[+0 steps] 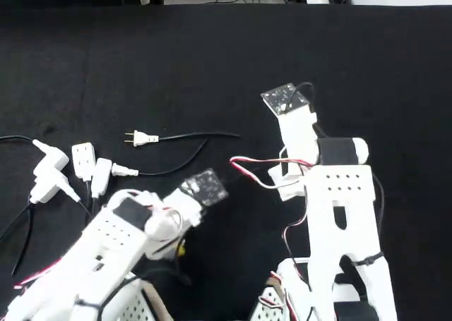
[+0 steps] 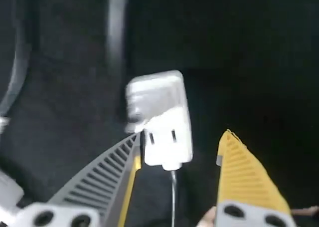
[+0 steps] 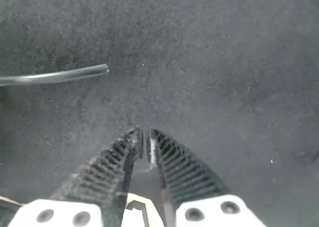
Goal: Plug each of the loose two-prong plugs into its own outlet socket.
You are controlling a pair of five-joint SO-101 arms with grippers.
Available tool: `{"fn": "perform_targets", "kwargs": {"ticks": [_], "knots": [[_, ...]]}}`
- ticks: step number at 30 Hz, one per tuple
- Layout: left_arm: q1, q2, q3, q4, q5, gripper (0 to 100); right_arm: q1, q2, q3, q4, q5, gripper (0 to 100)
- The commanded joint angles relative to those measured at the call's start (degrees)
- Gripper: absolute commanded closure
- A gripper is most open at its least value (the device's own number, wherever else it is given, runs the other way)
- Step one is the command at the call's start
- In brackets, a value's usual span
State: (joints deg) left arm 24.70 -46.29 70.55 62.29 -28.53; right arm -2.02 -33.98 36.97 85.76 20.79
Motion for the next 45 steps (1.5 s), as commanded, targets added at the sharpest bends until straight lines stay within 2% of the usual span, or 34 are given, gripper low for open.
{"fn": "perform_targets", "kwargs": {"ticks": [1,6,12,15,17,21,26,29,31,37,40,45], "knots": [[-2.3,10.1,-2.4,-7.9,0.7,75,0.8,0.2,-3.4,-0.9,0.1,98.4],[-4.2,14.6,-5.1,-8.0,0.8,77,0.9,0.5,-2.9,-4.4,0.0,98.4],[-4.4,9.8,-2.9,-6.6,0.7,98,0.9,0.2,-1.6,-4.8,0.0,98.4],[-7.1,4.1,-3.3,-1.9,0.7,97,0.9,0.2,-1.5,-4.8,0.1,98.4],[-11.7,-1.4,-4.9,1.1,0.7,97,0.9,0.2,-1.5,-4.8,0.1,98.4],[-26.6,-15.6,-11.4,8.6,0.1,97,0.9,0.3,-1.5,-4.8,0.1,98.4],[-45.1,-27.9,-18.8,12.8,-8.5,97,0.8,0.5,-1.5,-4.8,0.0,98.4],[-54.0,-26.5,-19.8,10.9,-12.5,97,0.6,0.6,-1.5,-4.8,0.0,98.1],[-57.6,-22.9,-19.7,9.0,-13.8,97,0.6,0.6,-1.5,-4.9,0.0,98.1],[-58.5,-7.9,-19.7,8.3,-13.3,97,0.6,0.6,-1.5,-4.9,0.4,98.0],[-59.5,-3.4,-19.7,6.7,-9.1,97,0.6,0.6,-1.5,-4.9,0.4,98.0],[-67.3,0.8,-19.5,-0.8,-7.2,97,0.6,0.6,-1.5,-4.9,0.4,98.0]]}}
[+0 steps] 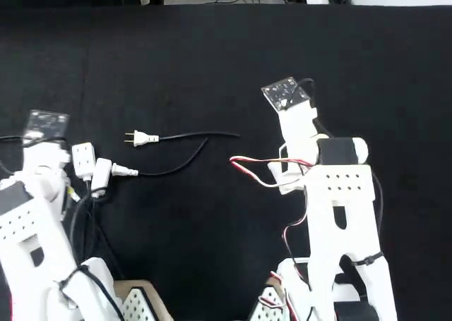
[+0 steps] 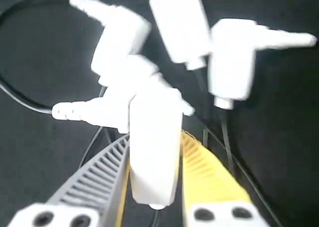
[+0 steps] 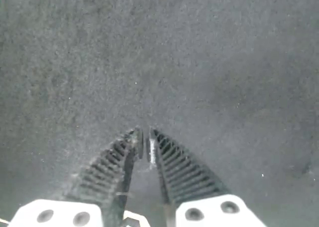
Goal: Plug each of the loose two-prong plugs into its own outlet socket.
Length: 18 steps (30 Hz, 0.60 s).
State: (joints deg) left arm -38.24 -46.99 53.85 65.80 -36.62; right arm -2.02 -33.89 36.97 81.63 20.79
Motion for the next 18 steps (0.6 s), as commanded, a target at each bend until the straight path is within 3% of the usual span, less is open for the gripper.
{"fn": "perform_targets", "kwargs": {"ticks": [1,5,10,15,18], "knots": [[-5.9,2.4,-2.8,-5.8,0.8,97,0.6,0.5,-1.5,-0.8,0.4,98.0],[-10.5,6.2,-3.4,-10.5,1.0,89,0.4,0.5,-1.5,-0.8,0.5,98.0],[-7.2,10.3,-5.1,-11.1,1.1,76,-3.4,0.5,-1.5,-0.8,0.1,98.0],[-5.9,11.5,-18.0,-0.4,8.5,71,-3.7,0.5,-1.5,-0.8,0.0,98.1],[-1.6,11.6,-25.6,6.5,14.4,71,-2.0,0.5,-0.7,-0.8,0.4,98.1]]}}
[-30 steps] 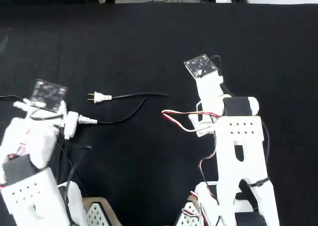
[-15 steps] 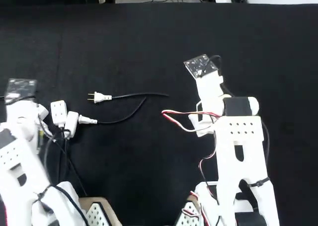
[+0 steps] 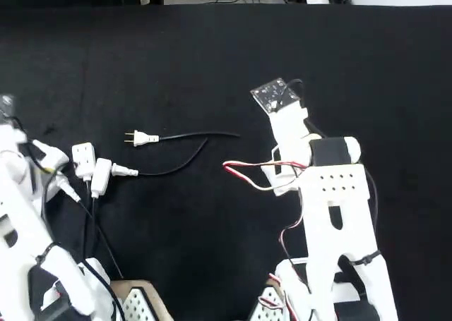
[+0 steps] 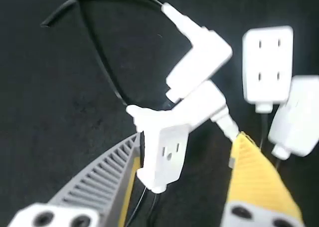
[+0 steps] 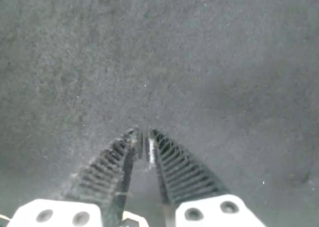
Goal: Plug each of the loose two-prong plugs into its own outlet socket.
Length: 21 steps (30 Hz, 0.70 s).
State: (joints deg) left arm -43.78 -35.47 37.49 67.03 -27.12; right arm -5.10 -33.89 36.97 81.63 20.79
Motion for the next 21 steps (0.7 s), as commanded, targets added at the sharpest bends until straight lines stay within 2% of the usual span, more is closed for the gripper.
{"fn": "perform_targets", "kwargs": {"ticks": [1,5,7,9,12,17,21], "knots": [[6.6,0.2,-10.8,6.4,6.9,71,1.7,0.5,-0.3,-1.2,0.4,98.1],[18.5,2.9,-11.3,2.8,14.3,71,5.1,0.5,2.0,-4.7,0.4,98.1],[21.4,8.6,-11.9,-0.9,16.5,71,6.6,0.5,4.2,-7.1,0.5,98.1],[21.8,16.6,-13.9,-4.7,17.1,71,8.0,0.5,7.3,-10.5,0.5,98.1],[20.7,30.9,-19.5,-6.2,14.8,70,9.9,0.5,12.0,-15.5,0.5,98.1],[19.6,51.1,-31.3,-2.7,11.8,70,11.7,0.5,18.2,-22.2,0.4,98.1],[18.2,60.2,-38.8,0.4,11.7,71,11.8,0.5,20.9,-25.4,0.1,98.1]]}}
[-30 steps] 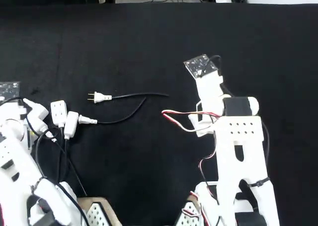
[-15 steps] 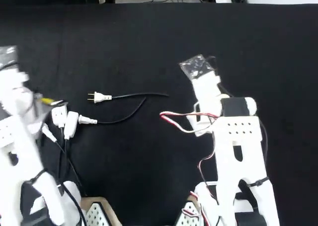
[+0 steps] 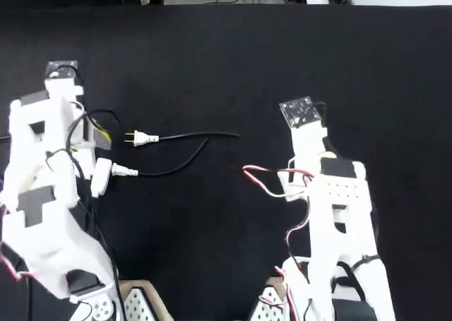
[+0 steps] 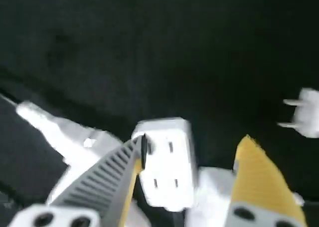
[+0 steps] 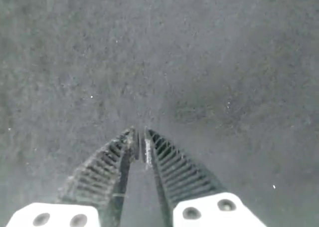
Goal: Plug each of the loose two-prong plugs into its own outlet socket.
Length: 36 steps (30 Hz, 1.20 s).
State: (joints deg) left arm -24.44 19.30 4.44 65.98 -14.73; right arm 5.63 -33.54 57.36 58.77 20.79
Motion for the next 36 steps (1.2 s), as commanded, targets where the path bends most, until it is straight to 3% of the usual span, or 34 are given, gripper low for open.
{"fn": "perform_targets", "kwargs": {"ticks": [1,4,19,21,28,32,36], "knots": [[-1.2,6.9,-6.7,1.2,-0.7,71,1.1,0.1,0.9,-3.1,0.1,98.1],[-1.7,10.3,-8.9,1.3,-0.7,72,0.9,0.1,1.3,-3.5,0.1,98.1],[1.7,10.5,-10.8,7.1,-5.5,97,0.8,0.1,1.9,-3.5,0.1,98.2],[2.1,9.3,-12.3,8.9,-5.5,97,0.8,0.1,2.3,-3.5,0.1,98.2],[1.6,-4.7,-22.4,21.7,-5.5,97,0.8,0.1,2.3,-3.5,0.0,98.2],[4.0,-16.0,-30.1,34.8,-5.8,97,0.4,0.1,2.0,-3.5,0.0,98.1],[9.8,-24.4,-26.8,35.0,-5.7,97,-1.6,0.2,0.4,-3.2,-3.5,98.1]]}}
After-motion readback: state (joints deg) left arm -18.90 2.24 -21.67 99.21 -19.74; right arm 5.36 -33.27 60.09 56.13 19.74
